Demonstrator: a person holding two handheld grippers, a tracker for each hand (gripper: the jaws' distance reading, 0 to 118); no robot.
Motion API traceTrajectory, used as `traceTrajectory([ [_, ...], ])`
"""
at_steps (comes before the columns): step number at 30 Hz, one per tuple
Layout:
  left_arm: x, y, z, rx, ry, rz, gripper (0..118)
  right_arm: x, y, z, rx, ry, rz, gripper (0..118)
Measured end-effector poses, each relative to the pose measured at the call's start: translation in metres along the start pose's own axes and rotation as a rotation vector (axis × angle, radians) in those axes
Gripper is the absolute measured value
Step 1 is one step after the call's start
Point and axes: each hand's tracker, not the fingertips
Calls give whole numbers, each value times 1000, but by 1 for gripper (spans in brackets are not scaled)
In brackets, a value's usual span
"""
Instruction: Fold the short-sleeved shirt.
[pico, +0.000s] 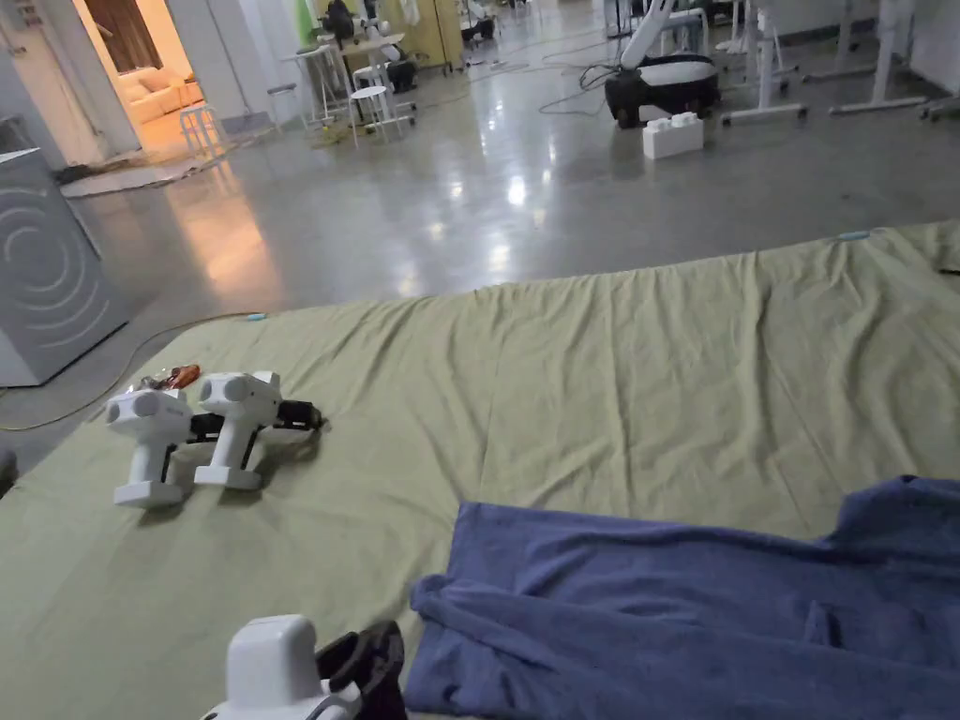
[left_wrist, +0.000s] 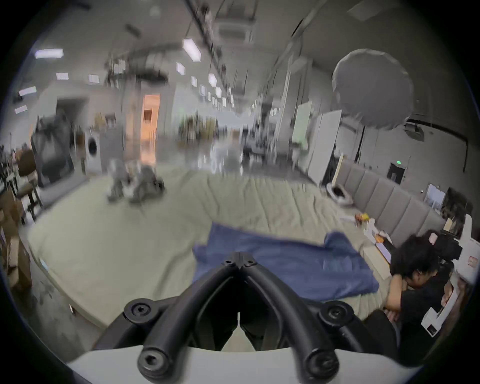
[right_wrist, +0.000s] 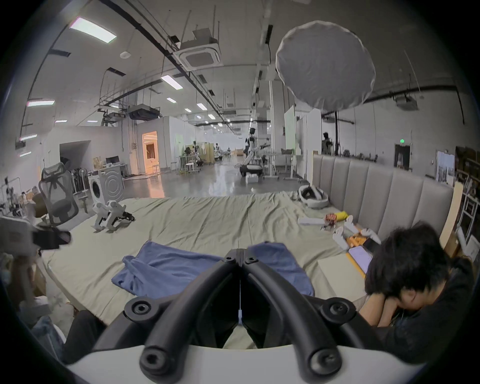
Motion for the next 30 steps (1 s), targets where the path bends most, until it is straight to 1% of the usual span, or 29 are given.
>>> traceTrajectory([
  [1, -12, -7, -27, -61, 2, 3, 3, 2, -3, -3, -29, 6, -8, 3],
  [2, -22, -16, -52, -108, 19, 5, 34, 4, -6, -6, -52, 6, -14, 3],
  [3, -30, -21, -72, -151, 23, 0, 74, 5, -8, -8, -71, 4, -17, 3],
  [4, -36, -26, -96, -242, 29, -15, 93, 7, -10, -9, -90, -3, -21, 3],
  [6, -48, -36, -127, -291, 33, 25, 91, 13, -16, -13, -138, -16, -37, 3],
  [9, -63, -43, -166, -311, 80, 31, 91, 25, -24, -18, -197, -53, -71, 3],
  [12, -68, -44, -188, -317, 77, 46, 89, 37, -32, -23, -253, -89, -113, 3],
  [13, -68, -46, -197, -326, 71, 52, 87, 41, -35, -25, -271, -102, -127, 3],
  [14, -67, -47, -201, -355, 68, 52, 76, 43, -37, -27, -287, -114, -138, 3],
  [15, -64, -50, -207, -388, 84, 45, 68, 47, -40, -29, -298, -120, -145, 3],
  [16, -57, -53, -209, -399, 155, 0, 66, 49, -42, -30, -307, -126, -148, 3],
  [17, -52, -54, -209, -380, 160, -44, 56, 50, -43, -31, -314, -133, -149, 3],
  [18, -52, -54, -206, -379, 159, -65, 37, 51, -45, -32, -318, -139, -149, 3],
  [19, -44, -54, -204, -377, 180, -104, 15, 52, -46, -32, -323, -142, -149, 3],
  [20, -37, -54, -201, -363, 212, -174, 9, 53, -47, -34, -331, -147, -147, 3],
  [21, -31, -56, -203, -364, 139, -193, 9, 54, -48, -37, -338, -155, -146, 3],
  [22, -23, -55, -204, -391, 150, -210, 9, 56, -50, -41, -349, -164, -149, 3],
  [23, -15, -57, -207, -421, 205, -273, 9, 60, -52, -45, -363, -163, -156, 3],
  [24, -10, -60, -211, -413, 199, -313, 9, 64, -56, -51, -374, -165, -168, 4],
  [25, -9, -63, -217, -427, 180, -288, 9, 70, -61, -57, -383, -169, -212, 9],
  [26, -9, -61, -223, -469, 199, -277, 8, 78, -66, -67, -411, -174, -253, 31],
  [28, -12, -57, -224, -460, 196, -283, 9, 97, -82, -87, -474, -186, -310, 77],
  [29, -13, -56, -224, -473, 189, -273, 9, 103, -89, -97, -495, -204, -346, 92],
  [30, -15, -52, -223, -474, 183, -266, 8, 109, -94, -106, -513, -219, -381, 94],
])
